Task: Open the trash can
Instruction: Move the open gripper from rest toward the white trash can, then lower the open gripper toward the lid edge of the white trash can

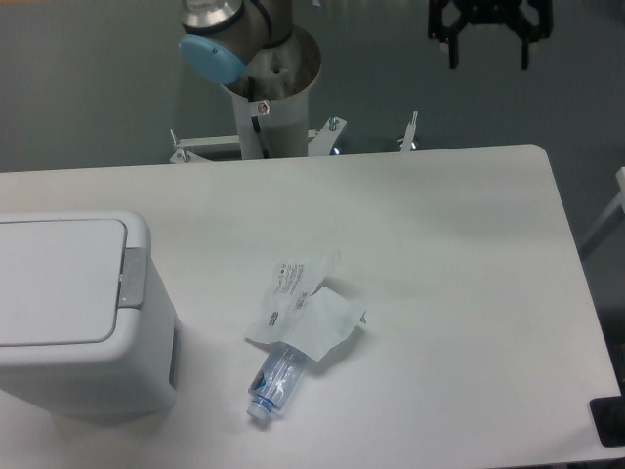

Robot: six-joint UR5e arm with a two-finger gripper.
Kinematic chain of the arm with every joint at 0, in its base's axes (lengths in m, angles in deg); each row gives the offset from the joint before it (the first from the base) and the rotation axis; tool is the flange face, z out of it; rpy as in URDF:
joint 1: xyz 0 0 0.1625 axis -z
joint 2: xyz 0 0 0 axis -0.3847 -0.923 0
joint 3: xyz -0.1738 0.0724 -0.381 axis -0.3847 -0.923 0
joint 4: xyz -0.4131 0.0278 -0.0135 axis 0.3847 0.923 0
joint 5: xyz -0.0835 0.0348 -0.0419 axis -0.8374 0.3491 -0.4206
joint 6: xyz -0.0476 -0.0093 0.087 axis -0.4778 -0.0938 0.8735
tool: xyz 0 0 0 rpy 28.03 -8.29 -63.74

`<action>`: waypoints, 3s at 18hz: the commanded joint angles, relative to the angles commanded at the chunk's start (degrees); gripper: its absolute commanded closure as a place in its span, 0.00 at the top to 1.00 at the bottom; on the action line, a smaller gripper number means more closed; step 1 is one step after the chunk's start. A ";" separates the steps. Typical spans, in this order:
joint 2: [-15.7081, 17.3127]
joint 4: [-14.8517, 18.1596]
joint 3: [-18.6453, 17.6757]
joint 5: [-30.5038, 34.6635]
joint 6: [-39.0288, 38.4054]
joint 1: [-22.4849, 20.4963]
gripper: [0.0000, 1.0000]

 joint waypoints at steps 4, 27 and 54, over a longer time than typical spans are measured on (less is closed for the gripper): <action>0.26 0.09 0.26 -0.09 -0.35 1.40 1.00; -6.85 -10.10 4.31 -17.75 -58.70 28.90 1.00; -19.60 -19.78 8.44 -11.60 -74.18 44.56 1.00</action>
